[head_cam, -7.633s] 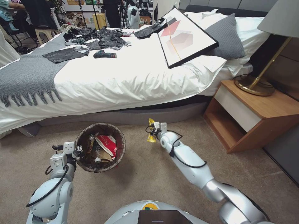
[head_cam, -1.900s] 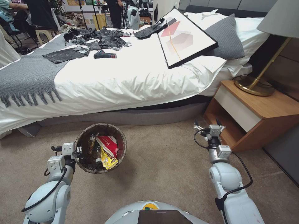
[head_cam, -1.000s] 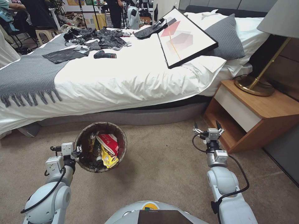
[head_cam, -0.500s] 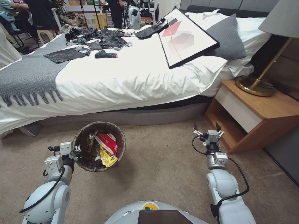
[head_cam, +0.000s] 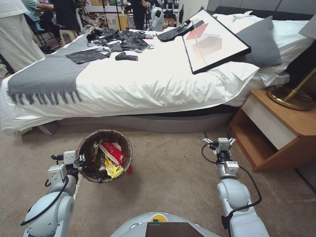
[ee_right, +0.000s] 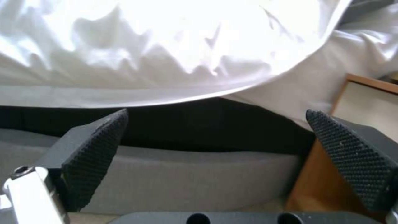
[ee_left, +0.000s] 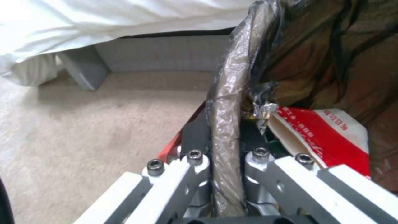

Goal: Pick up the trash bin, then pick up the garbage from the floor and place it into the trash bin.

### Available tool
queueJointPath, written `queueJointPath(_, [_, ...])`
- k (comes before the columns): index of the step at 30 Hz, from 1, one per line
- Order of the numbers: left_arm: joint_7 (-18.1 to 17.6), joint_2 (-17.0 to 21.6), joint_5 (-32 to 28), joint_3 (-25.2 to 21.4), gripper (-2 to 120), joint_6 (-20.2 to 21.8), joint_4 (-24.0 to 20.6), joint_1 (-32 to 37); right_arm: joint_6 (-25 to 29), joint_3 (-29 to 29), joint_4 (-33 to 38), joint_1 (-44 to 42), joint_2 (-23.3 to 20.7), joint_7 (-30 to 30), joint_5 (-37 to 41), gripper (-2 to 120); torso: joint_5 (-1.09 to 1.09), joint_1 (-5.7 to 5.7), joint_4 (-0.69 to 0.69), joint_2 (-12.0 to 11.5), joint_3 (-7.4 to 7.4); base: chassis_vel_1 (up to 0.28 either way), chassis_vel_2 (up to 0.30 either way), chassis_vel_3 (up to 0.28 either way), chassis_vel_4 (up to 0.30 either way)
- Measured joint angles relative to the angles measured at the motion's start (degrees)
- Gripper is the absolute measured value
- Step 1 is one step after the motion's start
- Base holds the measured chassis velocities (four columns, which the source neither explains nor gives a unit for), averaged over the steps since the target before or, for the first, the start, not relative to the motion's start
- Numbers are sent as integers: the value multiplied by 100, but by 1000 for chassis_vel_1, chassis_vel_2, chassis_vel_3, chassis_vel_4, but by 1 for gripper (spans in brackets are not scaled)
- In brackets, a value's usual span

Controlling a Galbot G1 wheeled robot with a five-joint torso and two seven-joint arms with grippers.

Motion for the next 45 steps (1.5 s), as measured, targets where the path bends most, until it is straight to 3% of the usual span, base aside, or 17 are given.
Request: queueJointPath(45, [31,-25,120,21,4,-6,72,-24,63,-25,-161,58,-33,15,-69,100,0,0,-1,0,0,14,12,13,11])
